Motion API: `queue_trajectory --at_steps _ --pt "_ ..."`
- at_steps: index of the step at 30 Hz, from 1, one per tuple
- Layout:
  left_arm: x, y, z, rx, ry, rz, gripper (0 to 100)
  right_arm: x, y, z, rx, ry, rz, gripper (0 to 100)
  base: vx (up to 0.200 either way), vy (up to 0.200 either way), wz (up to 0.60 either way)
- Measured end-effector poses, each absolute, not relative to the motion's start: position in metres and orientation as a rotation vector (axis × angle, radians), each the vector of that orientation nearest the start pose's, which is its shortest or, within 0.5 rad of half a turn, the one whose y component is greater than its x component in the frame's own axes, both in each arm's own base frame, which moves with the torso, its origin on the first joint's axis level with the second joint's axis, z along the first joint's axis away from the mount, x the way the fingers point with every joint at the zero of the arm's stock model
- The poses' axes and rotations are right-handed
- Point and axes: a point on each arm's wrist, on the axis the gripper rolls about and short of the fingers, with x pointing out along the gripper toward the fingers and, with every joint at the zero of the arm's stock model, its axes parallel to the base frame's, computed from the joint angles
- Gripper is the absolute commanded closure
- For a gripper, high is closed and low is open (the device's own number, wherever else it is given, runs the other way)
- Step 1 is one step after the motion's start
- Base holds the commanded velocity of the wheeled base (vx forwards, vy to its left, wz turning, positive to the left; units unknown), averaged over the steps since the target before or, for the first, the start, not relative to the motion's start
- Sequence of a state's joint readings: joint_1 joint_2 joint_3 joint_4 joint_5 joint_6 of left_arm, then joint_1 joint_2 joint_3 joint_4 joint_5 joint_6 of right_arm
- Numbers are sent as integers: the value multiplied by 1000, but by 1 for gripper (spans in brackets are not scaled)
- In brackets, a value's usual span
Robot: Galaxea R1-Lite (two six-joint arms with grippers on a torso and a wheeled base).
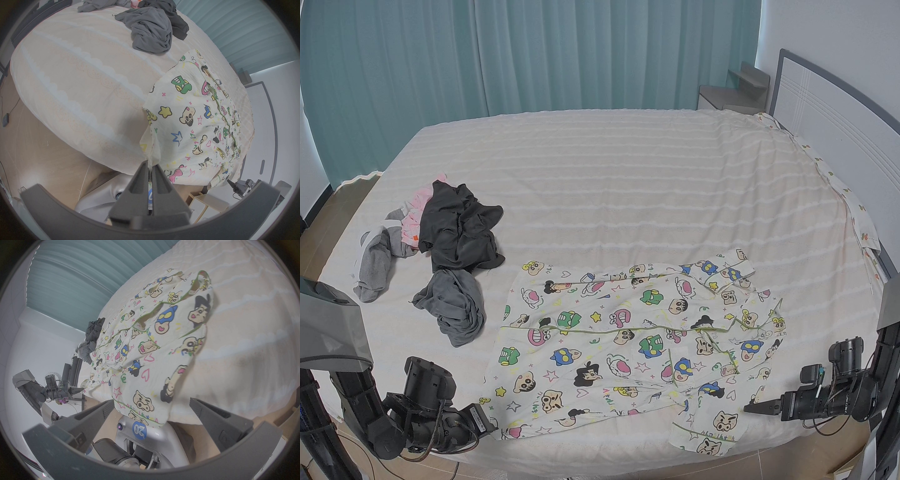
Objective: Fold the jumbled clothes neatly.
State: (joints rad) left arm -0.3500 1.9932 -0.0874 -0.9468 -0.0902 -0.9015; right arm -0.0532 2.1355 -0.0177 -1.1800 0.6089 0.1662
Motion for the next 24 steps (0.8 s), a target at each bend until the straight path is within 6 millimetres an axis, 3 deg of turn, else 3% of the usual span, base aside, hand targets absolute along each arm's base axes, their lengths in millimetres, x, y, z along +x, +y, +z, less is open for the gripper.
queue_trajectory --at_steps 10,24 --pt "183 -68 0 -693 1063 56 100 205 34 -18 431 891 412 0 0 0 0" --pt "182 -69 0 -690 1066 52 100 207 39 -36 422 925 404 0 0 0 0"
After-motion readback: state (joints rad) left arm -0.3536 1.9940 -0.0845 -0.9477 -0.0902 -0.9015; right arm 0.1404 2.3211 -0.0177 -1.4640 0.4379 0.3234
